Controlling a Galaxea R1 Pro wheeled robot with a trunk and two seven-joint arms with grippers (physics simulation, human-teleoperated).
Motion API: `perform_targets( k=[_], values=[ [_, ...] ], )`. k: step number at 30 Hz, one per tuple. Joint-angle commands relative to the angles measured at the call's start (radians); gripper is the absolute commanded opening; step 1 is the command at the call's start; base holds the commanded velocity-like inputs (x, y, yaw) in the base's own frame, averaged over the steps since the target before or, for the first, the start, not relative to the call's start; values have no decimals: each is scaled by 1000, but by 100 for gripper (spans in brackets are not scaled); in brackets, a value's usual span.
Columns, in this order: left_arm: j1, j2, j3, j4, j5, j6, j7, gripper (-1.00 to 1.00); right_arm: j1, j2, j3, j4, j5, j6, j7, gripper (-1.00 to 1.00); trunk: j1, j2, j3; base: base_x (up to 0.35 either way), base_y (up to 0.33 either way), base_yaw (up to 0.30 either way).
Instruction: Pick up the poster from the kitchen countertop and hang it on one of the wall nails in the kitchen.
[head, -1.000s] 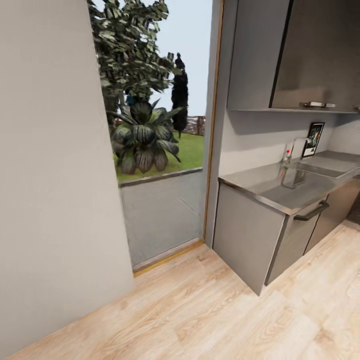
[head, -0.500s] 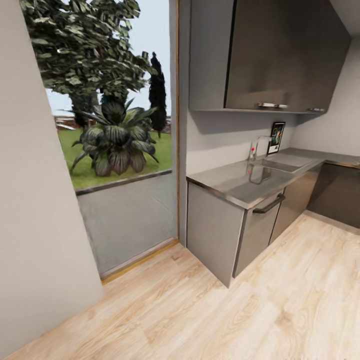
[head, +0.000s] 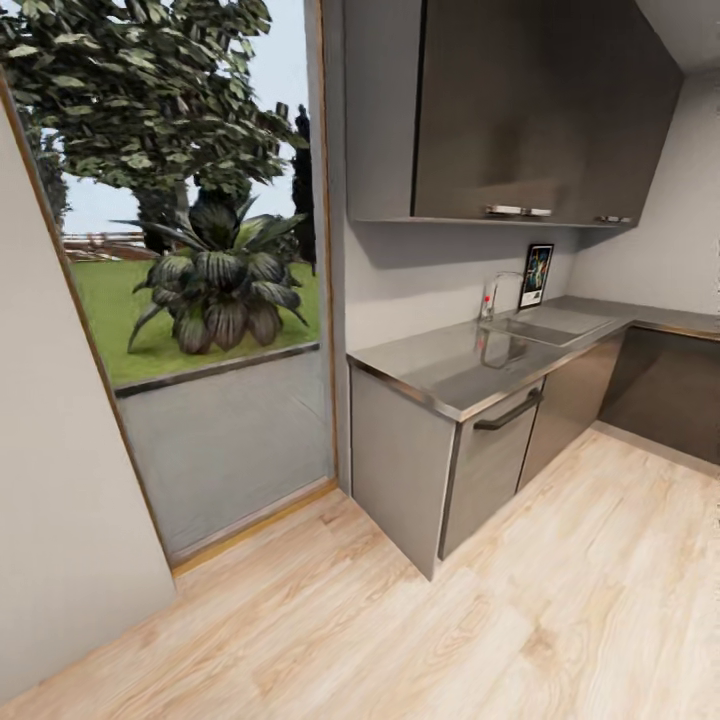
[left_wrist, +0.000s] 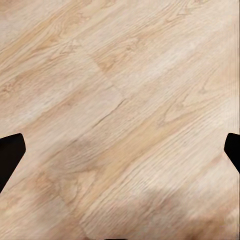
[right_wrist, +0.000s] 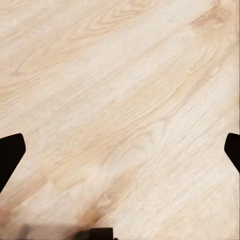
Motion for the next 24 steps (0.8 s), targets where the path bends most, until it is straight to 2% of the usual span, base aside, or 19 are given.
perform_targets(
  k=[1, 10, 24],
  values=[
    [0, 0, -1, -1, 0, -1, 0, 100, -1, 0, 1, 1, 0, -3, 0, 100, 0, 0, -1, 108, -304, 0],
    [0, 0, -1, -1, 0, -1, 1, 100, -1, 3, 0, 0, 1, -3, 1, 100, 0, 0, -1, 114, -304, -26],
    [0, 0, -1, -1, 0, -1, 2, 100, -1, 3, 1, 0, 0, -3, 1, 100, 0, 0, -1, 134, -304, -242]
  ],
)
